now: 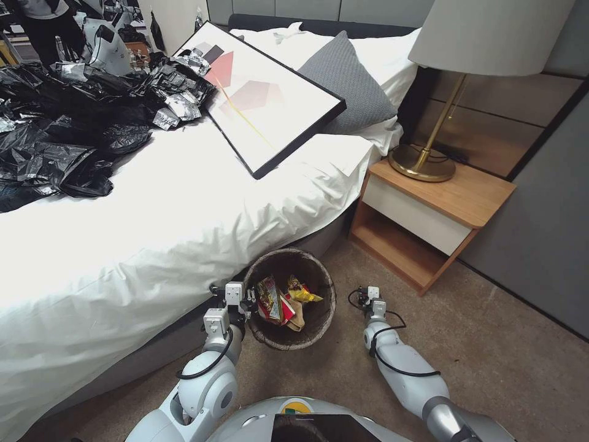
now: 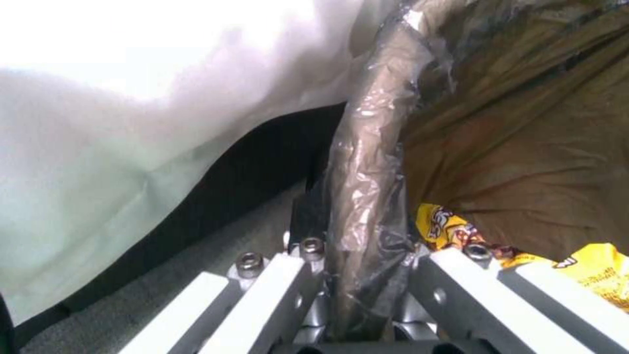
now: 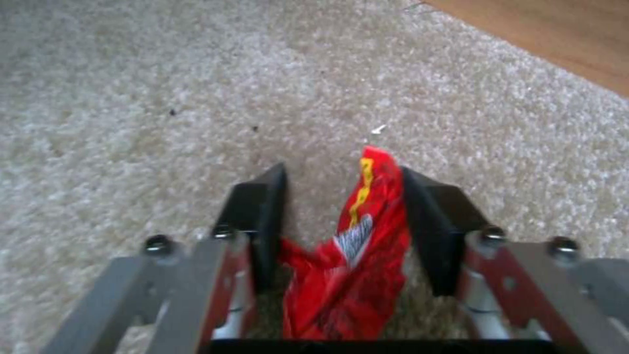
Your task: Pick up the trash bin, then pick up the garbage from the floor and place it into the trash bin.
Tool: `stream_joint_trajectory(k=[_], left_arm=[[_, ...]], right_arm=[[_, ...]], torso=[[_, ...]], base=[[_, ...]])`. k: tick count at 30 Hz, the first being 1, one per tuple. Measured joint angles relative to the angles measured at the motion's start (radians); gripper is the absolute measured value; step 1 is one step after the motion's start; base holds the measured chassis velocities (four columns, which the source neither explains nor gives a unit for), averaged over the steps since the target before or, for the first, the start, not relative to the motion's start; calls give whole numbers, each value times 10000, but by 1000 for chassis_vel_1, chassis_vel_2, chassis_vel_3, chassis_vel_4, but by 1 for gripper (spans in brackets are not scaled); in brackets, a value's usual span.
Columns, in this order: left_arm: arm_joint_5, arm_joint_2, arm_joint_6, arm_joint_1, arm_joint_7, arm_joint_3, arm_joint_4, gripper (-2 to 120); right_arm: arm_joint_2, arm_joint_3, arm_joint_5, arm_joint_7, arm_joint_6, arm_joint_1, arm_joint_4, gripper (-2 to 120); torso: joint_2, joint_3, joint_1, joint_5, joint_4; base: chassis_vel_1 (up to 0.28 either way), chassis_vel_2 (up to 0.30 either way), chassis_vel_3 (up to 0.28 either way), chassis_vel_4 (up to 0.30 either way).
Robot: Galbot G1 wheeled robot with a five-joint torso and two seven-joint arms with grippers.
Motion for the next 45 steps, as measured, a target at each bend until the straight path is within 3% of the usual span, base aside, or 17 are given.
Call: stream_joint_trajectory(k=[10, 25, 27, 29, 31, 37, 45], left_arm=[[-41, 23, 1, -76, -32, 11, 23, 2], [-114, 66, 21, -172, -69, 58, 75, 2], [-127, 93, 36, -161, -68, 66, 55, 2], [-137, 110, 57, -129, -51, 98, 45, 2], [-137, 110, 57, -128, -50, 99, 45, 2], [-126, 102, 67, -92, -37, 172, 60, 2], [-117, 86, 82, -77, -31, 224, 83, 2]], right_arm=[[-18, -8, -61, 197, -128, -225, 326, 0], [-44, 73, -141, 399, -83, -473, 1172, 0], [-153, 119, -140, 539, -114, -598, 1822, 0], [-421, 265, -284, 784, -135, -848, 3328, 0], [-431, 270, -292, 791, -136, -858, 3383, 0], [-816, 432, -590, 1166, -243, -1185, 5542, 0], [-1095, 542, -820, 1394, -308, -1378, 6885, 0]], torso=[[0, 2, 0, -1, -7], [-2, 5, 1, 4, -10], [-2, 6, 2, 9, -12], [-2, 5, 2, 2, -8], [-2, 4, 2, 2, -9], [-2, 3, 2, 3, -8], [-2, 2, 2, 0, -6]], base=[[0, 0, 0, 0], [0, 0, 0, 0], [0, 0, 0, 0], [0, 0, 0, 0], [0, 0, 0, 0], [0, 0, 0, 0], [0, 0, 0, 0]])
